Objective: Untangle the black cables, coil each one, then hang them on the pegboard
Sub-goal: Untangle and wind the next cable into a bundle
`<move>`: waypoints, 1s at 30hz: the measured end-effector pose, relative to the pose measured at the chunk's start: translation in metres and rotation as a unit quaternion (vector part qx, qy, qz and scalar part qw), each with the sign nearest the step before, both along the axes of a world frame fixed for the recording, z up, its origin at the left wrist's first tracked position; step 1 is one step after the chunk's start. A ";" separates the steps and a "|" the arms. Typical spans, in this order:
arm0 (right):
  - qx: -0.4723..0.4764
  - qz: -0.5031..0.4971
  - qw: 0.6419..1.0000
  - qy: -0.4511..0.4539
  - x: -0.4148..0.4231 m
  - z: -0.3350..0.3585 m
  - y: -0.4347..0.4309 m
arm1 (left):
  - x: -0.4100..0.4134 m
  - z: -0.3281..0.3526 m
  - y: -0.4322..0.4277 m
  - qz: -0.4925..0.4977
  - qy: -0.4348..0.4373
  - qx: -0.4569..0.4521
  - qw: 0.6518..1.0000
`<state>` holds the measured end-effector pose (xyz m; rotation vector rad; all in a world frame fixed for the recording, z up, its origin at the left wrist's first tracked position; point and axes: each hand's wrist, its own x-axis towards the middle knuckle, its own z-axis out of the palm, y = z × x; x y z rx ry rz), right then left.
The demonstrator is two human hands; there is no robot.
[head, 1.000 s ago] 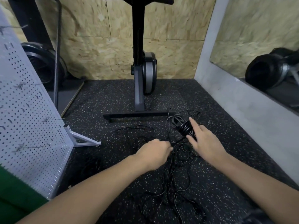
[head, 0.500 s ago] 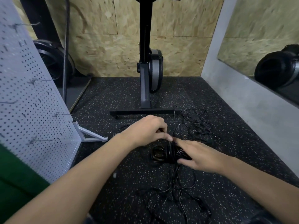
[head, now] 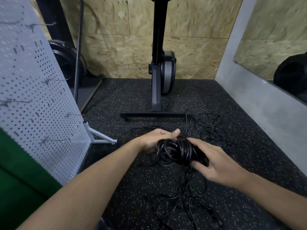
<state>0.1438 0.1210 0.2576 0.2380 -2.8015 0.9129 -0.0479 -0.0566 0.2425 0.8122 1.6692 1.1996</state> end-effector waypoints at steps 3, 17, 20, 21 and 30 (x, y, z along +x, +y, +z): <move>-0.051 -0.074 0.995 0.044 -0.002 0.003 0.003 | -0.007 -0.013 -0.004 -0.001 -0.085 -0.011 0.996; 0.274 -0.269 0.915 -0.125 -0.018 -0.016 0.047 | 0.054 0.030 0.014 -0.088 0.555 -0.142 0.815; 0.330 -0.210 0.912 -0.122 -0.022 -0.020 0.040 | 0.058 0.045 0.014 -0.105 0.692 -0.114 0.705; 0.337 -0.190 0.914 -0.121 -0.022 -0.019 0.039 | 0.056 0.048 0.012 -0.108 0.710 -0.104 0.688; 0.283 0.001 0.958 -0.036 -0.008 -0.014 0.036 | 0.024 0.044 -0.005 -0.011 0.600 0.008 0.800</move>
